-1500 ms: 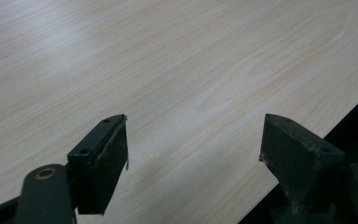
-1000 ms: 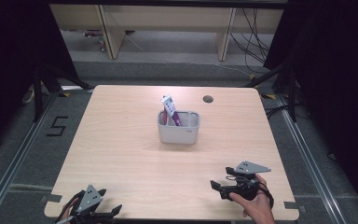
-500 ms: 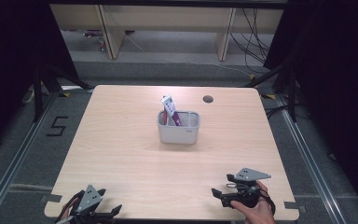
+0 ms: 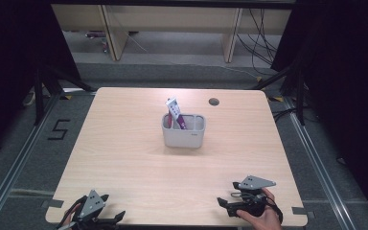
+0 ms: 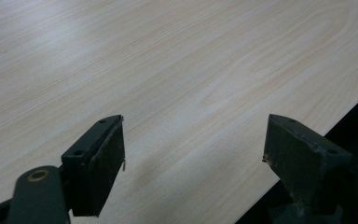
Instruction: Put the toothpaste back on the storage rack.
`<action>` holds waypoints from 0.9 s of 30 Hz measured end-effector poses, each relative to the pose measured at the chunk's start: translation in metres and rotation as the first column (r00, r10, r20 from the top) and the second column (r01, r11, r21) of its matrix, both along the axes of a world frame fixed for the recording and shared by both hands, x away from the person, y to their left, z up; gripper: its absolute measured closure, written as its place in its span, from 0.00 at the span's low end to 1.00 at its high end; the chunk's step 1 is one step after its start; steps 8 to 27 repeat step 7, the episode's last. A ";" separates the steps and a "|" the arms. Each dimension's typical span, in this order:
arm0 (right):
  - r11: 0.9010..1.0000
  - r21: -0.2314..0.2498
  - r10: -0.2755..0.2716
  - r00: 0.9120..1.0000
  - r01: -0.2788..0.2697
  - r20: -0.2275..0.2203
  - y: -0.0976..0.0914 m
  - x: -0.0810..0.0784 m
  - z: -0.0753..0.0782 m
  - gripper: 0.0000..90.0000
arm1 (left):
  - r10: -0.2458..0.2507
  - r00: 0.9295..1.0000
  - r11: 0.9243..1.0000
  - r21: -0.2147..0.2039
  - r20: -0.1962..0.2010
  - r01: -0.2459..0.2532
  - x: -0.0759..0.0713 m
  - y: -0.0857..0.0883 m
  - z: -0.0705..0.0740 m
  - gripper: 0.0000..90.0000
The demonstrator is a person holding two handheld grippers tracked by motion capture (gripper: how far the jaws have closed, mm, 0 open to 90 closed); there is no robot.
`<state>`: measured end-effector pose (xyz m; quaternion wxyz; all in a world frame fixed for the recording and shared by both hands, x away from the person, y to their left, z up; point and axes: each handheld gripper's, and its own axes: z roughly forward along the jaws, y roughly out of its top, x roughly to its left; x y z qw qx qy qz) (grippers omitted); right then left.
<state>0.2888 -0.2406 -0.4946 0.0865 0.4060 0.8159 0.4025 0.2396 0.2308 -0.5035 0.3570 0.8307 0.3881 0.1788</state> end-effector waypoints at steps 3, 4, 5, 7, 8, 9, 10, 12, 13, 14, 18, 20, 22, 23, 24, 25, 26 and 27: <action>1.000 -0.007 0.029 1.000 -0.029 0.011 -0.002 0.003 0.000 0.18 | -0.001 1.000 1.000 0.001 0.001 0.001 0.000 0.000 0.000 0.22; 1.000 -0.023 0.006 1.000 -0.005 0.020 -0.002 0.001 0.000 0.18 | 0.000 1.000 1.000 0.001 0.000 0.000 0.000 0.000 0.000 0.22; 1.000 -0.024 0.008 1.000 -0.007 0.023 -0.002 0.002 0.000 0.18 | 0.001 1.000 1.000 0.001 0.000 -0.001 0.000 0.000 0.000 0.22; 1.000 -0.030 0.009 0.999 -0.008 0.030 -0.002 0.002 0.000 0.18 | 0.002 1.000 1.000 0.003 -0.002 -0.002 0.000 0.000 0.000 0.22; 1.000 -0.030 0.009 0.999 -0.008 0.030 -0.002 0.002 0.000 0.18 | 0.002 1.000 1.000 0.003 -0.002 -0.002 0.000 0.000 0.000 0.22; 1.000 -0.030 0.009 0.999 -0.008 0.030 -0.002 0.002 0.000 0.18 | 0.002 1.000 1.000 0.003 -0.002 -0.002 0.000 0.000 0.000 0.22; 1.000 -0.030 0.009 0.999 -0.008 0.030 -0.002 0.002 0.000 0.18 | 0.002 1.000 1.000 0.003 -0.002 -0.002 0.000 0.000 0.000 0.22; 1.000 -0.030 0.009 0.999 -0.008 0.030 -0.002 0.002 0.000 0.18 | 0.002 1.000 1.000 0.003 -0.002 -0.002 0.000 0.000 0.000 0.22; 1.000 -0.030 0.009 0.999 -0.008 0.030 -0.002 0.002 0.000 0.18 | 0.002 1.000 1.000 0.003 -0.002 -0.002 0.000 0.000 0.000 0.22; 1.000 -0.030 0.009 0.999 -0.008 0.030 -0.002 0.002 0.000 0.18 | 0.002 1.000 1.000 0.003 -0.002 -0.002 0.000 0.000 0.000 0.22; 1.000 -0.030 0.009 0.999 -0.008 0.030 -0.002 0.002 0.000 0.18 | 0.002 1.000 1.000 0.003 -0.002 -0.002 0.000 0.000 0.000 0.22; 1.000 -0.030 0.009 0.999 -0.008 0.030 -0.002 0.002 0.000 0.18 | 0.002 1.000 1.000 0.003 -0.002 -0.002 0.000 0.000 0.000 0.22; 1.000 -0.030 0.009 0.999 -0.008 0.030 -0.002 0.002 0.000 0.18 | 0.002 1.000 1.000 0.003 -0.002 -0.002 0.000 0.000 0.000 0.22; 1.000 -0.030 0.009 0.999 -0.008 0.030 -0.002 0.002 0.000 0.18 | 0.002 1.000 1.000 0.003 -0.002 -0.002 0.000 0.000 0.000 0.22; 1.000 -0.030 0.009 0.999 -0.008 0.030 -0.002 0.002 0.000 0.18 | 0.002 1.000 1.000 0.003 -0.002 -0.002 0.000 0.000 0.000 0.22; 1.000 -0.030 0.009 0.999 -0.008 0.030 -0.002 0.002 0.000 0.18 | 0.002 1.000 1.000 0.003 -0.002 -0.002 0.000 0.000 0.000 0.22; 1.000 -0.030 0.009 0.999 -0.008 0.030 -0.002 0.002 0.000 0.18 | 0.002 1.000 1.000 0.003 -0.002 -0.002 0.000 0.000 0.000 0.22; 1.000 -0.030 0.009 0.999 -0.008 0.030 -0.002 0.002 0.000 0.18 | 0.002 1.000 1.000 0.003 -0.002 -0.002 0.000 0.000 0.000 0.22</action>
